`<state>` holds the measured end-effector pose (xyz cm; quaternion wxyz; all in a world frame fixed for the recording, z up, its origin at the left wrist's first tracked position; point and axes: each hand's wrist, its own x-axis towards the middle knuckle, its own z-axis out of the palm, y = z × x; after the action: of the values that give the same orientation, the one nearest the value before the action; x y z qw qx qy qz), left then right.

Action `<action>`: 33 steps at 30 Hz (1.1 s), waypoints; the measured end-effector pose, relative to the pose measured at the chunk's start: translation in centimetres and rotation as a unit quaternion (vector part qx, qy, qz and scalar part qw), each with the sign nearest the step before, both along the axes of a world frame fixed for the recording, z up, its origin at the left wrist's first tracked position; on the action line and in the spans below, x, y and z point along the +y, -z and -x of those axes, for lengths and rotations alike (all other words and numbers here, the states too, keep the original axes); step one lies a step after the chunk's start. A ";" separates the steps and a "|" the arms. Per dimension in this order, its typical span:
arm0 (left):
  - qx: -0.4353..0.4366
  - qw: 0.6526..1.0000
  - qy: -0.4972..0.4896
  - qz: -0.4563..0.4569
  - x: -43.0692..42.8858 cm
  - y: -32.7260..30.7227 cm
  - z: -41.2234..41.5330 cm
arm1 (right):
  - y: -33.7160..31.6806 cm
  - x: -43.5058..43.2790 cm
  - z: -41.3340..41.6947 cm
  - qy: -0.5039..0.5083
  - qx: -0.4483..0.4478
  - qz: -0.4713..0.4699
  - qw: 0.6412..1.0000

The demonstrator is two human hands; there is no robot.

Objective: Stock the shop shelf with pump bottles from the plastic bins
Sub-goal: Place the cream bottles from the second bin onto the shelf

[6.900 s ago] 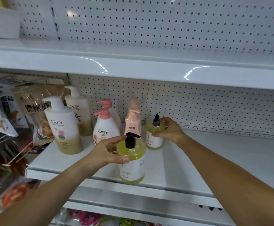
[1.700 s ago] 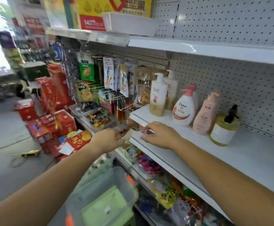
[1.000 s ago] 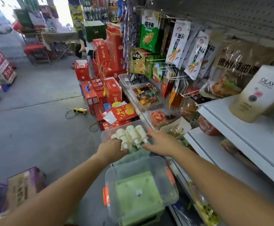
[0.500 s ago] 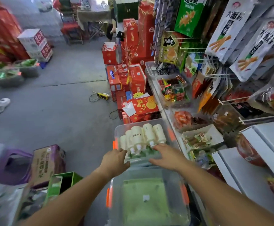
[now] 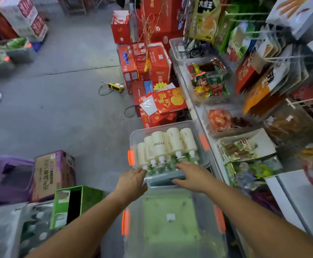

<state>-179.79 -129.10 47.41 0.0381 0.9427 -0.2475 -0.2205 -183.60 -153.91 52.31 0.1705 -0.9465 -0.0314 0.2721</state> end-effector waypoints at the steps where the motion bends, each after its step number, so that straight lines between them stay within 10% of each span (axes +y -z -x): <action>1: 0.004 1.000 0.010 -0.003 0.0 0.7 -0.7 | 0.5 0.0 -0.4 0.006 0.003 -0.004 1.000; 18: -0.082 0.982 0.160 0.050 -4.2 10.6 -13.7 | 10.2 -5.7 -11.7 0.005 0.001 0.048 0.999; 33: -0.196 0.881 0.423 -0.079 -8.0 15.8 -20.7 | 15.7 -5.9 -19.6 -0.304 -0.107 0.219 0.921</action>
<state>-159.08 -137.13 31.59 -0.1832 0.7722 -0.6067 -0.0449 -163.97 -159.85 36.58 -0.1359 -0.9288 -0.2752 0.2075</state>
